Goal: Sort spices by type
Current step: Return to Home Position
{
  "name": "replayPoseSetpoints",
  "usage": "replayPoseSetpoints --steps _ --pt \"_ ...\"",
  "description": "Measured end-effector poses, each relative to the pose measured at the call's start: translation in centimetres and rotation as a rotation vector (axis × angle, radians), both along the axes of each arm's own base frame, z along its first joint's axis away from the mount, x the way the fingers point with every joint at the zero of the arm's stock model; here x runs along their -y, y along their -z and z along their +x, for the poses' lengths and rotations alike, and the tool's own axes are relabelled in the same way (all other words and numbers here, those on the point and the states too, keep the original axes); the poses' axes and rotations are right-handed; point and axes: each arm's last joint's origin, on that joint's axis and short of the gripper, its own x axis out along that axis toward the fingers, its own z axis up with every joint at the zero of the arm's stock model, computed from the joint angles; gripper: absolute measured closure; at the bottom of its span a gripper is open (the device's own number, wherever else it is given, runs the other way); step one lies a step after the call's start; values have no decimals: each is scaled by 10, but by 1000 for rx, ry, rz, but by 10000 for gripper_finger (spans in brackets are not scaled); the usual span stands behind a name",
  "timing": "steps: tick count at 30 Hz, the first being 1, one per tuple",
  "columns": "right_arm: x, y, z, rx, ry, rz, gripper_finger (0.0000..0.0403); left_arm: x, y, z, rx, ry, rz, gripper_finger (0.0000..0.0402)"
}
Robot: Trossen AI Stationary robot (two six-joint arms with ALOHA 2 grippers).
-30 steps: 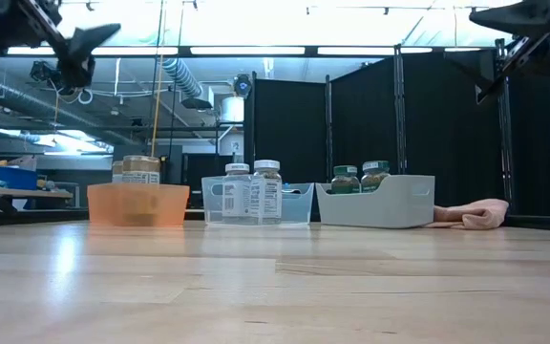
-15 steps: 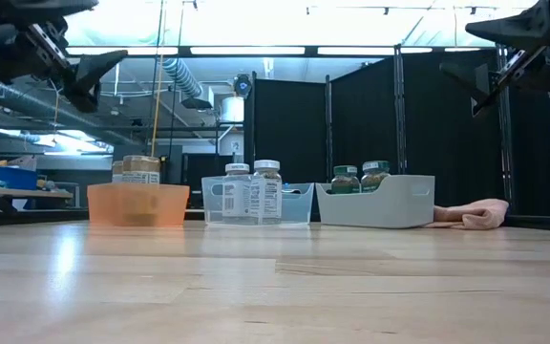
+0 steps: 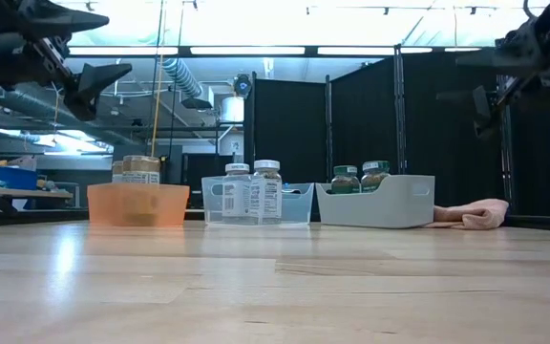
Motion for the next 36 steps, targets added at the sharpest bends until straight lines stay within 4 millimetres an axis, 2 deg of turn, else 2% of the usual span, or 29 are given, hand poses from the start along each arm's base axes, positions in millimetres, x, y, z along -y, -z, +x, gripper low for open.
replayPoseSetpoints --steps 7,13,26,36 --pt "0 4 0 -43 -6 35 92 0 -9 -3 95 -2 -9 85" --pt "0 4 0 -37 -8 6 96 2 -28 -8 165 53 140 85" --pt "0 4 0 -39 -8 8 96 2 -33 -11 222 72 97 85" --pt "0 4 0 -46 -3 -72 94 1 -36 -12 254 25 156 85"
